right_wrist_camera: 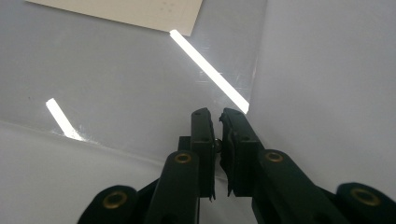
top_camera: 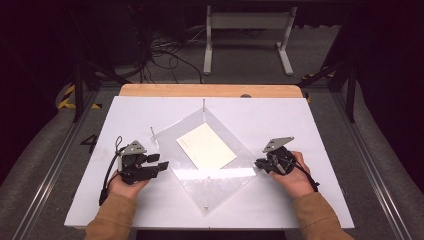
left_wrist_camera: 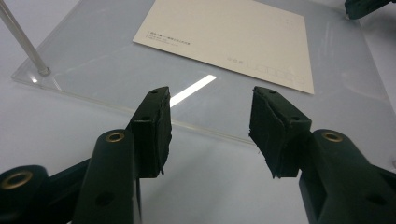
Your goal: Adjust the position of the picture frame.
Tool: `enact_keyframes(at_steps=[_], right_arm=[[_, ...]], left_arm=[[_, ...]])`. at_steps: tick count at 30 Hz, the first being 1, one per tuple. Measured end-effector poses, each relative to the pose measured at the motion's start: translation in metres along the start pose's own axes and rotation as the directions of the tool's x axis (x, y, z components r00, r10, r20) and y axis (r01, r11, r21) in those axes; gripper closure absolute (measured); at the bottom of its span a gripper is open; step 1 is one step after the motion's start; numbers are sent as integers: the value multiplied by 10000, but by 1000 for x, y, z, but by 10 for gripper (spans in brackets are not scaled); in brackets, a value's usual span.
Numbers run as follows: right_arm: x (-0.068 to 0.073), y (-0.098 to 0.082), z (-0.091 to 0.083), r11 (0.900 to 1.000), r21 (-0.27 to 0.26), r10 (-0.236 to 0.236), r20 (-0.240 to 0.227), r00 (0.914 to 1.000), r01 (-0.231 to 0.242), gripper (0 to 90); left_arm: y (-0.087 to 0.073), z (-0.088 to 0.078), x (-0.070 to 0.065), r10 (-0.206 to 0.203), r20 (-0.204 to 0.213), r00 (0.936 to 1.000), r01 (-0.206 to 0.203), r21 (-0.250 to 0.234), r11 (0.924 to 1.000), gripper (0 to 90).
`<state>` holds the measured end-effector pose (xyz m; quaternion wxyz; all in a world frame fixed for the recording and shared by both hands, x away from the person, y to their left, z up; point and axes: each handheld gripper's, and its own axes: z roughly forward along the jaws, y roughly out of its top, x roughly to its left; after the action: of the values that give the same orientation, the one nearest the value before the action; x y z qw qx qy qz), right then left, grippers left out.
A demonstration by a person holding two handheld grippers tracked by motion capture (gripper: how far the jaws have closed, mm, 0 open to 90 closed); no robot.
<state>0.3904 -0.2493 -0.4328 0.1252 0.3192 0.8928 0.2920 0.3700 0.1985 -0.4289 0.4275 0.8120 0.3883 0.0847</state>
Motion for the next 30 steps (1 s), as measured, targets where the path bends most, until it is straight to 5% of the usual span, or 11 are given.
enact_keyframes(at_steps=[8, 18, 20, 25, 28, 30], right_arm=[[19, -2, -4, 9996, 213, -171, -462, 9988, 181, 828], [65, -5, -8, 9951, 335, -874, -1365, 9868, 928, 828], [73, -3, -7, 9931, 387, -1039, -1542, 9826, 1110, 828], [84, 1, -5, 9877, 441, -1408, -1673, 9758, 1501, 834], [83, 0, -5, 9889, 419, -1331, -1755, 9754, 1425, 834], [83, 0, -5, 9889, 415, -1333, -1762, 9753, 1426, 834]], left_arm=[[-1, -1, 3, -65, -28, 10000, 65, 8, 10000, 487], [-4, -2, 13, -525, -559, 9971, 540, 243, 9982, 494], [-6, -4, 20, -825, -863, 9928, 856, 321, 9958, 495], [-13, -7, 36, -1856, -1497, 9712, 1946, 484, 9797, 469], [-16, -6, 43, -2329, -1431, 9619, 2426, 545, 9686, 440], [-16, -1, 41, -2422, -1267, 9619, 2522, 698, 9652, 425]])
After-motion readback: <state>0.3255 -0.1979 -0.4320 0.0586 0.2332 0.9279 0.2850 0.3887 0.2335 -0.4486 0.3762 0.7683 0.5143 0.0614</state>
